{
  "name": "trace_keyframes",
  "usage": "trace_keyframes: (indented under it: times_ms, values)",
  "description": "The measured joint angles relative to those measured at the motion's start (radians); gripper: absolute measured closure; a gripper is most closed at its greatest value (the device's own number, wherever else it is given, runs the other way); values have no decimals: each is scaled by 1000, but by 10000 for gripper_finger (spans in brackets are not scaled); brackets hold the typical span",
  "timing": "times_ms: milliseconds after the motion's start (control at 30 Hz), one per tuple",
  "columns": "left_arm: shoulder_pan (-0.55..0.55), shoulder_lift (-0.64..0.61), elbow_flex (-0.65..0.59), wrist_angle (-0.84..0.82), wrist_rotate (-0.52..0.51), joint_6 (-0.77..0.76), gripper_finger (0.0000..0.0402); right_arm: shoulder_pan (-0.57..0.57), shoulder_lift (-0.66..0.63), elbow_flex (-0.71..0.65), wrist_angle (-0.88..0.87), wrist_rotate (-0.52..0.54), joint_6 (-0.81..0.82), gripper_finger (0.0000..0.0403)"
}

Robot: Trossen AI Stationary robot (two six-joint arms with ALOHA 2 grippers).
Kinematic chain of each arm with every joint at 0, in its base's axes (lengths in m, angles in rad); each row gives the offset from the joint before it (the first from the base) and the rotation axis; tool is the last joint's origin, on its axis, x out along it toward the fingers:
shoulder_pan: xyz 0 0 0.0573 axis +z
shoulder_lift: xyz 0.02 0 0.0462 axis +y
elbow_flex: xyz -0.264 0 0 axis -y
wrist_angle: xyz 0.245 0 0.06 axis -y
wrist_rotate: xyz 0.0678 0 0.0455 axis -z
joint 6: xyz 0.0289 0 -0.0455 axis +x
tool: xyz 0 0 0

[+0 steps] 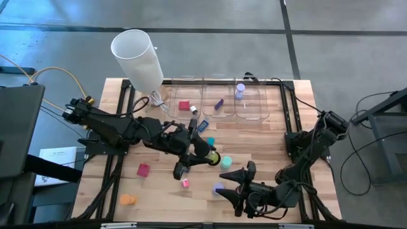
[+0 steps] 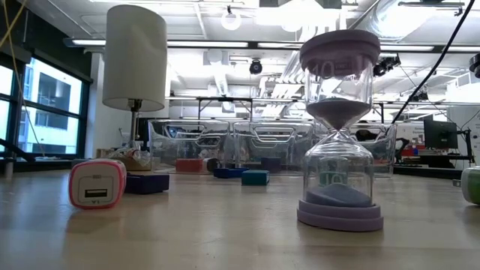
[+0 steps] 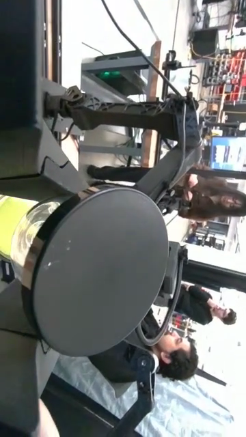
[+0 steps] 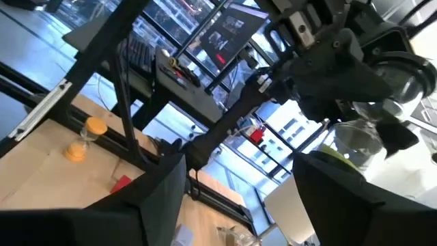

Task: Pick & Place Office items
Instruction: Put the light green hourglass into the right transparent bin

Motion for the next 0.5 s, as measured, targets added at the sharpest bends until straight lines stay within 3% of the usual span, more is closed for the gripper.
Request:
trace_keyframes:
  times_ms: [100, 333, 500]
  values:
    - [0, 0, 0, 0, 0, 4, 239, -2, 0, 0, 2, 20, -10, 117]
    - [1, 0, 0, -4, 7, 6, 239, -18, 0, 0, 33, 108, 10, 19]
    - [1, 0, 0, -2, 7, -9, 239, -36, 0, 0, 33, 219, -60, 18]
